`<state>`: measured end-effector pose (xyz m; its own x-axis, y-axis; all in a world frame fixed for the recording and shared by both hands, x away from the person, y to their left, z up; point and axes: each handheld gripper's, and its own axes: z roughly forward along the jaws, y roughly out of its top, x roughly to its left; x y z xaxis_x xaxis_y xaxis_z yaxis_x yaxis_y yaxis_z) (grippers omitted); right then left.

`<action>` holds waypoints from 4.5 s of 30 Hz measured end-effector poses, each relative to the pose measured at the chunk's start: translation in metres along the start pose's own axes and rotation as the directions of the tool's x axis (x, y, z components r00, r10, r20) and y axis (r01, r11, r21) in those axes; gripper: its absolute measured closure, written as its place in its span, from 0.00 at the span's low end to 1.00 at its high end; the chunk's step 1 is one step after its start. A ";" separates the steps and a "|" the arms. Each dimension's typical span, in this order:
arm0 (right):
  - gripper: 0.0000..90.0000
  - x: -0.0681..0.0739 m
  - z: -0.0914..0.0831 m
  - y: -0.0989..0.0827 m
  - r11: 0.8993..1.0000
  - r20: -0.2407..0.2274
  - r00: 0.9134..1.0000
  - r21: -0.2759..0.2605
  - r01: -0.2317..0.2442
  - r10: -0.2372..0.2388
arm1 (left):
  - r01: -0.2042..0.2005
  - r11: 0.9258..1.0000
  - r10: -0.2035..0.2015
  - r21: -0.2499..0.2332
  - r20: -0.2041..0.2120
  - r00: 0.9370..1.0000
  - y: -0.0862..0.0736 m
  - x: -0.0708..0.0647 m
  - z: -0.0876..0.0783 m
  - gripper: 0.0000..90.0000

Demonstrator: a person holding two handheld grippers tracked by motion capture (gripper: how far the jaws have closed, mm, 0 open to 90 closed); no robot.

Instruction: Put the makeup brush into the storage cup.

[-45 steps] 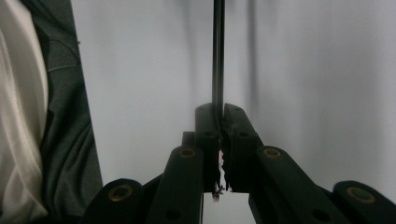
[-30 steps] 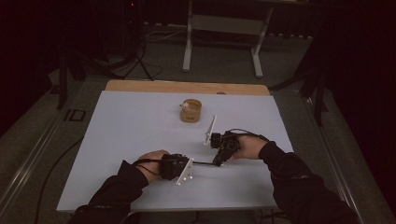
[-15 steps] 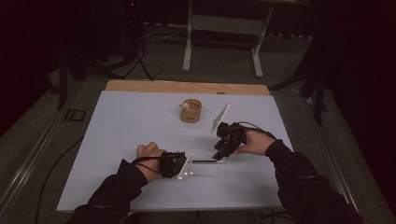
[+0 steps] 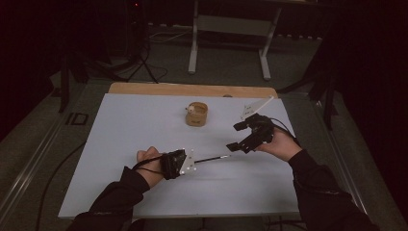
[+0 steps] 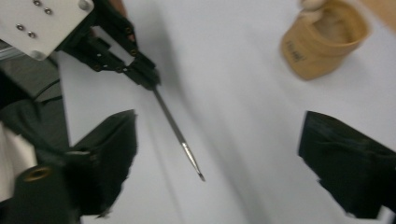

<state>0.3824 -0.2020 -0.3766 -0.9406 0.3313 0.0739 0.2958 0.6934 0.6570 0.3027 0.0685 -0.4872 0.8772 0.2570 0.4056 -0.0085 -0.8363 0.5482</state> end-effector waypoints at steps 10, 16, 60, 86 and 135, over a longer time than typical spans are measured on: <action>0.12 0.010 -0.018 -0.014 0.982 0.191 0.980 -0.168 0.081 -0.048 | 0.112 0.993 -0.111 -0.049 0.014 0.994 -0.004 0.009 -0.001 0.95; 0.12 0.026 -0.022 -0.024 0.957 0.365 0.928 -0.235 0.169 -0.074 | 0.216 0.972 -0.214 -0.088 0.037 0.976 -0.011 0.016 -0.003 0.95; 0.12 0.062 0.026 -0.025 0.914 0.279 0.925 -0.381 -0.141 0.259 | 0.636 0.658 -0.541 -0.404 0.334 0.772 -0.044 0.024 0.004 0.95; 0.46 0.067 0.037 0.020 0.756 0.102 0.851 -0.523 -0.395 0.515 | 0.647 0.557 -0.563 -0.521 0.335 0.755 -0.055 0.017 0.008 0.95; 0.96 0.055 0.049 0.034 0.696 0.001 0.795 -0.483 -0.531 0.607 | 0.631 0.618 -0.518 -0.470 0.361 0.776 -0.038 0.019 0.004 0.68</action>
<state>0.3486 -0.1293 -0.3868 -0.5681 0.6845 0.4568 0.6252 -0.0019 0.7805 0.3215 0.1031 -0.5030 0.8580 0.4576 -0.2333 0.3228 -0.1269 0.9379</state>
